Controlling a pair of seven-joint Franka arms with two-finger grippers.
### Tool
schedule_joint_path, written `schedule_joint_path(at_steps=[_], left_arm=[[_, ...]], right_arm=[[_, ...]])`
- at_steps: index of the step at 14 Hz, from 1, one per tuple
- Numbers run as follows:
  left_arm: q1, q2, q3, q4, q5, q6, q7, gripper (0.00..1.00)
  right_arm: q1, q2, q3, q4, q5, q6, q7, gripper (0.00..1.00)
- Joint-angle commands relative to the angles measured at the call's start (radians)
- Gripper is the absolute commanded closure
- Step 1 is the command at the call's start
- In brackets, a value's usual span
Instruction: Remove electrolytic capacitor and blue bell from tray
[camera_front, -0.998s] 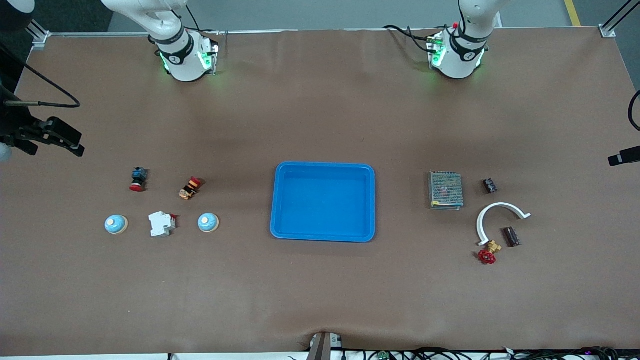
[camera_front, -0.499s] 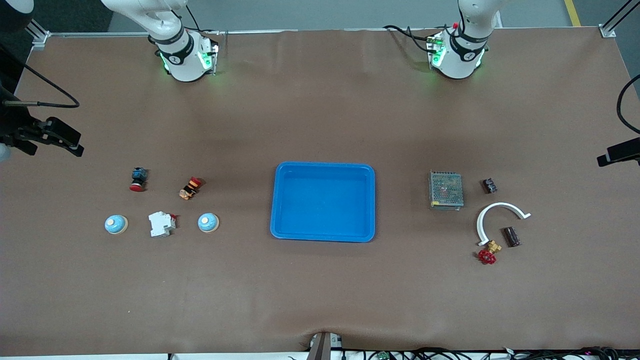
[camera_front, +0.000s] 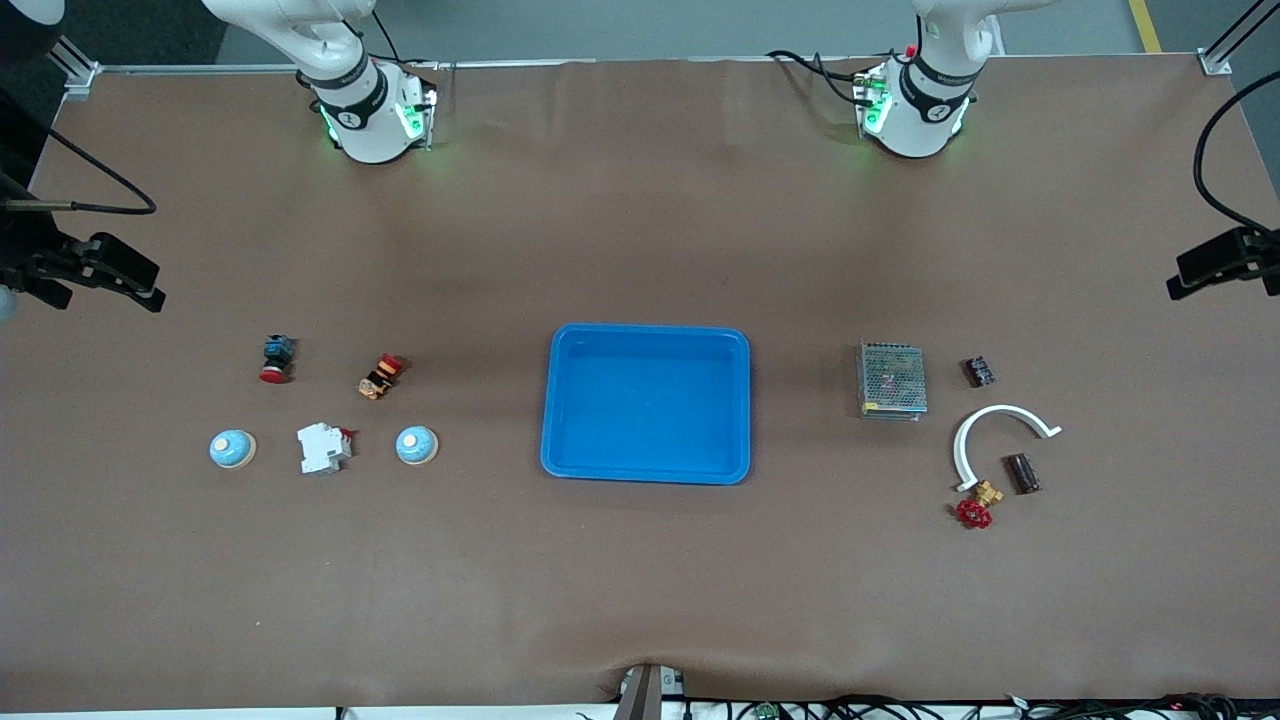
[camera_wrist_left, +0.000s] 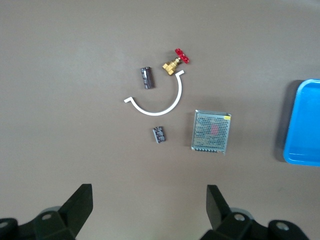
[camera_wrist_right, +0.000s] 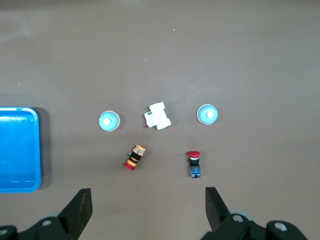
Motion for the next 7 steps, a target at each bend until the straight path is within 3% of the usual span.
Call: schedule_joint_path(at_steps=[1, 7], left_arm=[[-0.045, -0.056, 0.016, -0.041, -0.017, -0.017, -0.029, 0.00], [-0.088, -0.191, 0.026, -0.229, -0.040, 0.054, -0.041, 0.00]], right_arm=[[-0.012, -0.027, 0.006, -0.022, -0.002, -0.002, -0.011, 0.00], [-0.012, -0.027, 0.006, -0.022, -0.002, -0.001, -0.011, 0.00]])
